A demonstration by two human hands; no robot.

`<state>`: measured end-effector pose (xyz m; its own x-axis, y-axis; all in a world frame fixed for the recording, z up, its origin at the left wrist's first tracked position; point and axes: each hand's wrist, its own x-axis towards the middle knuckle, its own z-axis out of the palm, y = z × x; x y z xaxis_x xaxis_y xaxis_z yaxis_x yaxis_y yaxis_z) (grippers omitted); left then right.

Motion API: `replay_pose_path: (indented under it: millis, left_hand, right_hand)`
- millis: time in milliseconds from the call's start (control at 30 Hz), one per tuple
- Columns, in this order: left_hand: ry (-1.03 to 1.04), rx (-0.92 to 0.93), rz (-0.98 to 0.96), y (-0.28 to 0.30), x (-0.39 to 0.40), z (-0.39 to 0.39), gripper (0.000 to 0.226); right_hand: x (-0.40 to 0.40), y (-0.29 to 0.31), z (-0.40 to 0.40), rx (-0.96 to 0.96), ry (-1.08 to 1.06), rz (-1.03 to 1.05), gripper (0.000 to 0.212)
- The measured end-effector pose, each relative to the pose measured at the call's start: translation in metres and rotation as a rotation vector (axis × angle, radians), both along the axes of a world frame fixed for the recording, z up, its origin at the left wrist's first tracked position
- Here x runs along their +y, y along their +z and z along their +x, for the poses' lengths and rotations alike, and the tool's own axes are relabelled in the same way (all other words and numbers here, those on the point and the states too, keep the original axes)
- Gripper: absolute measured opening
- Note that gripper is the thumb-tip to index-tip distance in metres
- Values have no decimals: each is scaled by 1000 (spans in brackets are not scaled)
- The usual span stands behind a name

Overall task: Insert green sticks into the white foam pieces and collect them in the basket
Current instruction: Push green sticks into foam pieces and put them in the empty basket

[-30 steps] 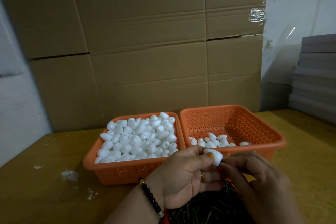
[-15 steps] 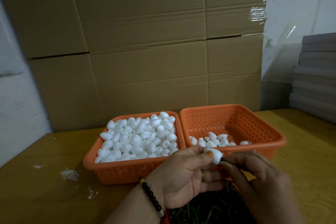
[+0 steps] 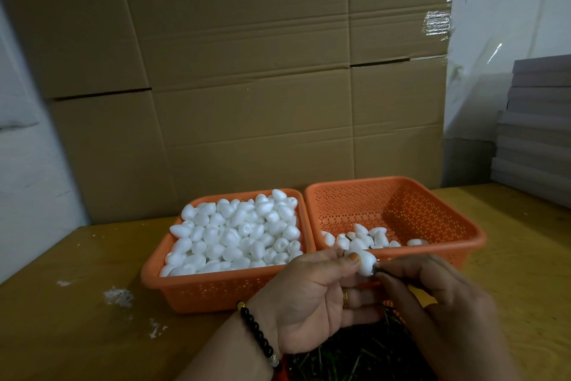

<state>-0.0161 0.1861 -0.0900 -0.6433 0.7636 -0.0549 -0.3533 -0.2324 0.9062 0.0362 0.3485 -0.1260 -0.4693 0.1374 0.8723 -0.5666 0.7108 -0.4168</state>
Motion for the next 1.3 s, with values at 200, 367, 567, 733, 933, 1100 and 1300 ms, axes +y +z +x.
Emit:
replay_pose_path:
  millis: [200, 367, 567, 733, 933, 1100, 1300]
  left_hand:
    - [8, 11, -8, -1, 2, 1, 48]
    - [-10, 6, 1, -2, 3, 1, 43]
    - [-26, -37, 33, -3, 3, 1, 45]
    - [-23, -57, 48, -4, 5, 2, 52]
    - [-18, -71, 64, -5, 8, 3, 49]
    - [-18, -75, 72, -5, 7, 4, 45]
    - [-1, -76, 57, -4, 7, 3, 51]
  right_hand:
    - [-2, 3, 2, 6, 18, -16, 21]
    - [-2, 3, 2, 3, 1, -6, 22]
    - [-3, 4, 1, 23, -1, -17, 21]
    - [-4, 4, 2, 25, -14, -27, 21]
    - [-4, 2, 0, 37, -9, -55, 21]
    - [-4, 2, -1, 33, 9, -58, 17]
    - [-4, 2, -1, 26, 2, -57, 17]
